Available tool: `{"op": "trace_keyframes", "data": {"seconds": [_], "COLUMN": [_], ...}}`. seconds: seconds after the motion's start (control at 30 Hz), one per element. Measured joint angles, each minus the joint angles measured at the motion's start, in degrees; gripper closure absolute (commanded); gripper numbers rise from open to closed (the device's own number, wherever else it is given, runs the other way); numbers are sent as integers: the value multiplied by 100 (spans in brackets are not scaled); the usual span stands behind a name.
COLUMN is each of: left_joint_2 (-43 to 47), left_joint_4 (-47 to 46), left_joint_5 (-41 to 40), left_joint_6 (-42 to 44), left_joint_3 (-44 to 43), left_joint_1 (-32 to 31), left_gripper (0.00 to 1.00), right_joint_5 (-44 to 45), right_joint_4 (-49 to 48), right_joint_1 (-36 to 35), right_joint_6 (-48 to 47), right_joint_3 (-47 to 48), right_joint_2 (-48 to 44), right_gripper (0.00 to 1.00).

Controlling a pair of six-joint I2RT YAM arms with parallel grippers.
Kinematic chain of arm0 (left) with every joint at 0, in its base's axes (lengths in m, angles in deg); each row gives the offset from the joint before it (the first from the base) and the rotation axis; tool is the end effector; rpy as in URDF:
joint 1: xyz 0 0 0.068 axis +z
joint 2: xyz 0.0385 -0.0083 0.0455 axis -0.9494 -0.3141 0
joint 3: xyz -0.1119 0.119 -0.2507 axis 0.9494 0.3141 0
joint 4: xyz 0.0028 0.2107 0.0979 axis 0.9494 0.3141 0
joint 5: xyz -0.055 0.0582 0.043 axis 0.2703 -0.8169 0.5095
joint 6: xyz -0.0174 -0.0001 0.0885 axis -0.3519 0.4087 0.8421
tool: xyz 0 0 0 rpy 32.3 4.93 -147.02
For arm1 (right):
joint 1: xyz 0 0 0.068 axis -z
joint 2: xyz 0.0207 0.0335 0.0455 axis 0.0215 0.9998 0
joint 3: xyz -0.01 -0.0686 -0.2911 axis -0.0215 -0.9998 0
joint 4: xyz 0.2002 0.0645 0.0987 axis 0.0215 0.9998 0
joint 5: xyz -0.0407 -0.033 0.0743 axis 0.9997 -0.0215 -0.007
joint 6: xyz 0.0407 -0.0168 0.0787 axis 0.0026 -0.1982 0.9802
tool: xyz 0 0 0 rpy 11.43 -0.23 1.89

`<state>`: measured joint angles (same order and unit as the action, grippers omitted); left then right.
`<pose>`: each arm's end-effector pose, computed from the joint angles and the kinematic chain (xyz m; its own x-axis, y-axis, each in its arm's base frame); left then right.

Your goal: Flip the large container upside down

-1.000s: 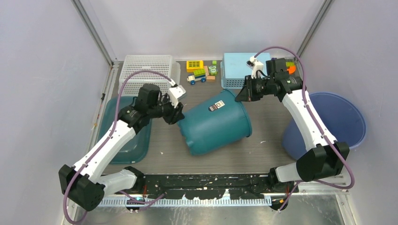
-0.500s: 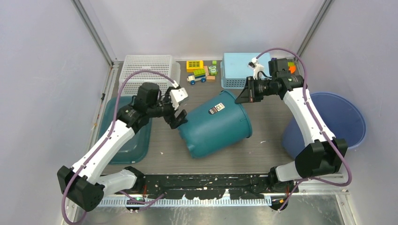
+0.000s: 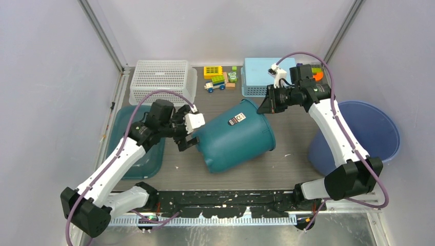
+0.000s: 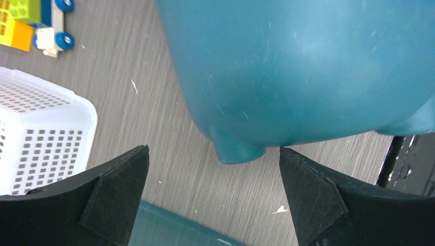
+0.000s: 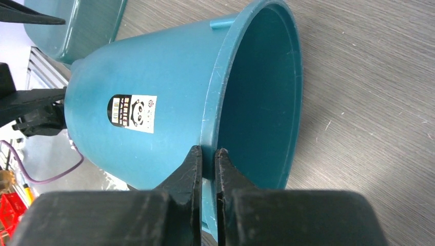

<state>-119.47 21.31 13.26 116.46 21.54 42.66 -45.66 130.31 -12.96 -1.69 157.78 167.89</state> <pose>0.1589 -0.1273 0.3173 -0.0420 0.6384 -0.7685 0.9220 0.3212 0.2164 0.2542 0.0992 0.3532 -0.7722 -0.1383 -0.6201 -0.4961 0.7411 0.4524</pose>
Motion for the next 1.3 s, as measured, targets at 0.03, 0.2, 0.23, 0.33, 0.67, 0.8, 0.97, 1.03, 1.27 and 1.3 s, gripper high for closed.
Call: {"op": "trace_keyframes", "data": {"seconds": [0.03,0.2,0.23,0.33,0.67,0.8,0.97,1.03,1.27,1.3], "left_joint_2": [2,-155,-188,-223,-229,-260,-262,-260,-210,-208], "left_joint_4": [-2,-11,-24,-133,-461,-463,-457,-468,-470,-468], "left_joint_5": [-42,-188,-219,-262,101,203,310,273,103,101], "left_joint_6": [68,308,326,328,271,181,37,-2,-306,-345], "left_joint_3": [81,494,553,643,695,728,787,796,798,793], "left_joint_1": [0,0,0,0,2,2,0,2,13,11], "left_gripper": [0,0,0,0,9,20,44,53,68,71], "right_joint_5": [42,232,256,332,706,920,1165,1228,1274,1272], "right_joint_4": [4,52,63,87,188,310,374,393,579,605], "right_joint_1": [-20,-107,-120,-155,-446,-599,-732,-741,-741,-741], "right_joint_6": [-13,-103,-118,-146,-280,-407,-522,-553,-592,-595], "right_joint_3": [0,0,0,4,133,223,278,291,400,424], "right_joint_2": [-17,-105,-120,-133,-133,-133,-133,-133,-103,-79], "right_gripper": [99,99,98,97,75,72,79,86,96,96]}}
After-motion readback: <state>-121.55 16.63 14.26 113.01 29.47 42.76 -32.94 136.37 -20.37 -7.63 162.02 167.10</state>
